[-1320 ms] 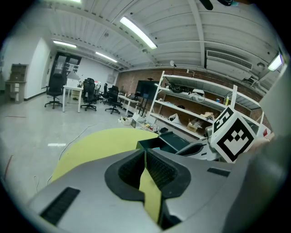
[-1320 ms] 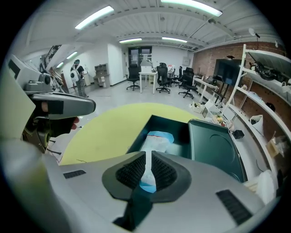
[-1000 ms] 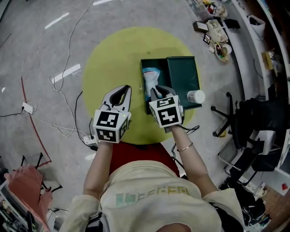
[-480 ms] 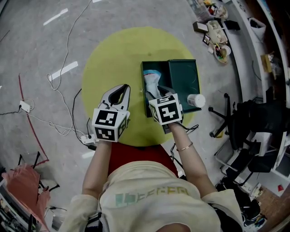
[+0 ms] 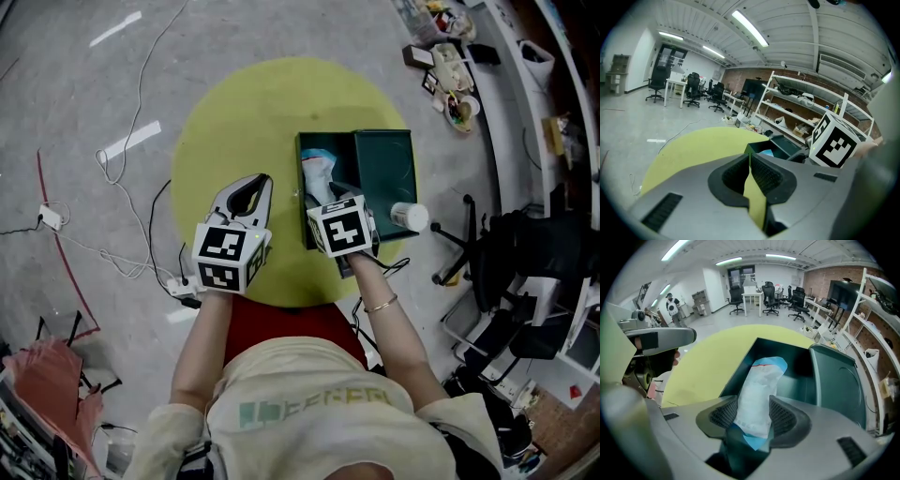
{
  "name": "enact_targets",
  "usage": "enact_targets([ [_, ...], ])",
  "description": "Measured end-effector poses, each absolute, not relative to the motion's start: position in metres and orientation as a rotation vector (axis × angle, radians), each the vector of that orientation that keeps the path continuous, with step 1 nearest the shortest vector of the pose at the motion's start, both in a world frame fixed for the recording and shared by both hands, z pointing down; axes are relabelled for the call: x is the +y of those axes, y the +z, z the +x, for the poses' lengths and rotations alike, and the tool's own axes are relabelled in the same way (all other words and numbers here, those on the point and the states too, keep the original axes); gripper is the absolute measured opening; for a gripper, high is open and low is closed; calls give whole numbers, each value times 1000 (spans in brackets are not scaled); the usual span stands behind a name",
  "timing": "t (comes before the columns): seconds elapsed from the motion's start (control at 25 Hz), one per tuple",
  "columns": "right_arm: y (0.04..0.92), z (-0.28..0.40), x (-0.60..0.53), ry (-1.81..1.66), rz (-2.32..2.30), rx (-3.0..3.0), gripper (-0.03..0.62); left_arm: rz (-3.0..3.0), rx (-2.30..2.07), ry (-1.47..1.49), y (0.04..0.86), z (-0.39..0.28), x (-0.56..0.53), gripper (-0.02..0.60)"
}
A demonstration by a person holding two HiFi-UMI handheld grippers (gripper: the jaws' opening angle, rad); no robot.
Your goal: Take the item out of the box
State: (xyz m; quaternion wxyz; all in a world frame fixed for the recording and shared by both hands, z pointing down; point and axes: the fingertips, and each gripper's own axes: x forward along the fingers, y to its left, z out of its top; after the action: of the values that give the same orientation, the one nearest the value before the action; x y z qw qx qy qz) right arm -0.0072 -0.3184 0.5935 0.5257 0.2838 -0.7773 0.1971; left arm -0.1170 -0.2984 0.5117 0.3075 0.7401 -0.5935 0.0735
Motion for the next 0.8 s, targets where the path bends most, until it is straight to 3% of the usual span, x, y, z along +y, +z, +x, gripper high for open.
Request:
enact_targets([
  [0.8, 606, -15, -327, 441, 716, -1799, 202, 1922, -1561, 195, 525, -127, -299, 31],
])
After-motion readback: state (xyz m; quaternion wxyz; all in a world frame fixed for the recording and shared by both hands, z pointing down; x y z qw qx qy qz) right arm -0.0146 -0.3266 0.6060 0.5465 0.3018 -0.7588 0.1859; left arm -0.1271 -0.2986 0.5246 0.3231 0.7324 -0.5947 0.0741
